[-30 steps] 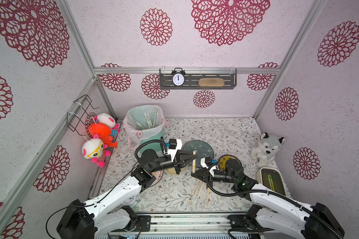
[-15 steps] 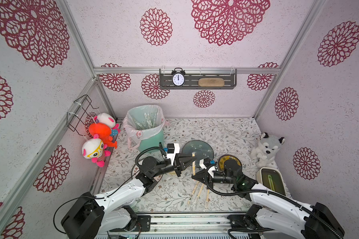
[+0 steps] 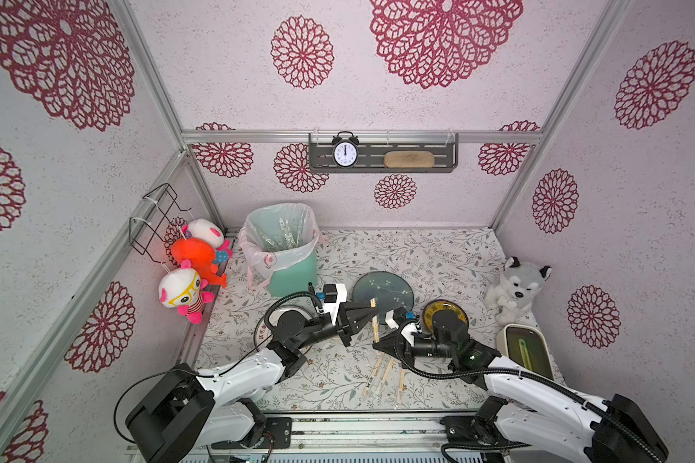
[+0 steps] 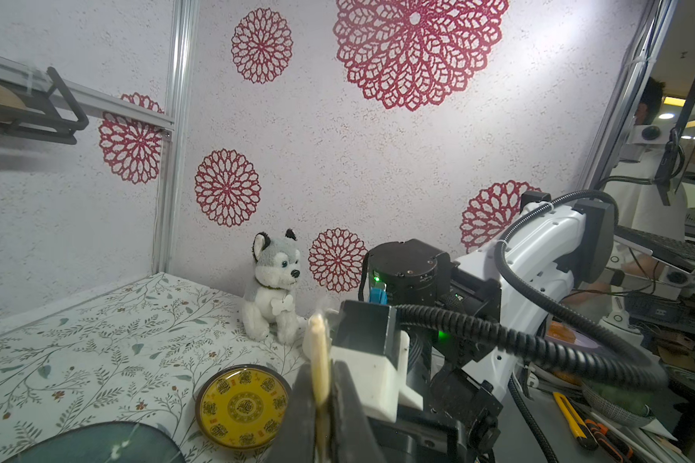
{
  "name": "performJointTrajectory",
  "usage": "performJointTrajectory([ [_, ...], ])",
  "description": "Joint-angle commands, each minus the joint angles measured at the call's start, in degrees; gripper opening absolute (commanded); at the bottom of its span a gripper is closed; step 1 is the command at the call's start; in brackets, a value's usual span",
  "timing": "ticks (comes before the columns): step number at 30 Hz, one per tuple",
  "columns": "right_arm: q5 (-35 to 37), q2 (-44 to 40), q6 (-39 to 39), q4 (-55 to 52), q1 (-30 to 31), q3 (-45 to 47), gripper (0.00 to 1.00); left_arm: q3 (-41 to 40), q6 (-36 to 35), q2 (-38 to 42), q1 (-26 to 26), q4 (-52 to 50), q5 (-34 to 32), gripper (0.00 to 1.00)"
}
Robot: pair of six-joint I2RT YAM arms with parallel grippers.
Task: Remove the packaging of disposable chopsticks
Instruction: Remove the packet bag from the disposable chopsticks.
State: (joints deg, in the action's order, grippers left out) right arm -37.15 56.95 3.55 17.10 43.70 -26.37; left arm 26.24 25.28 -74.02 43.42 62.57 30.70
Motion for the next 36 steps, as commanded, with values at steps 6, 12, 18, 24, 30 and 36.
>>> performJointTrajectory([
  [6, -1.32, -6.06, 1.19, 19.24, -1.01, -6.13, 0.00, -7.86, -2.20, -6.91, 5.10, -10.07, -1.65, 0.01],
  [12, -1.06, -7.03, 0.78, 16.92, -1.08, -8.25, 0.00, -6.55, -5.24, -2.46, 4.65, -18.91, -2.35, 0.03],
  [18, -0.24, -6.95, 0.78, 18.28, -1.17, -7.81, 0.00, -6.17, -3.74, -7.72, 5.90, -14.33, 1.54, 0.04],
  [24, 0.50, -8.09, 0.30, 16.96, -1.77, -9.14, 0.00, -8.80, -4.22, -9.95, 7.02, -11.26, 0.91, 0.08],
  [30, -0.66, -8.53, 0.64, 17.52, -1.87, -9.84, 0.00, -7.34, -7.87, -7.40, 8.58, -19.10, 0.05, 0.10],
  [36, -0.93, -8.42, 0.50, 16.97, -1.94, -10.77, 0.00, -8.53, -7.81, -10.92, 9.85, -17.16, -2.15, 0.05],
])
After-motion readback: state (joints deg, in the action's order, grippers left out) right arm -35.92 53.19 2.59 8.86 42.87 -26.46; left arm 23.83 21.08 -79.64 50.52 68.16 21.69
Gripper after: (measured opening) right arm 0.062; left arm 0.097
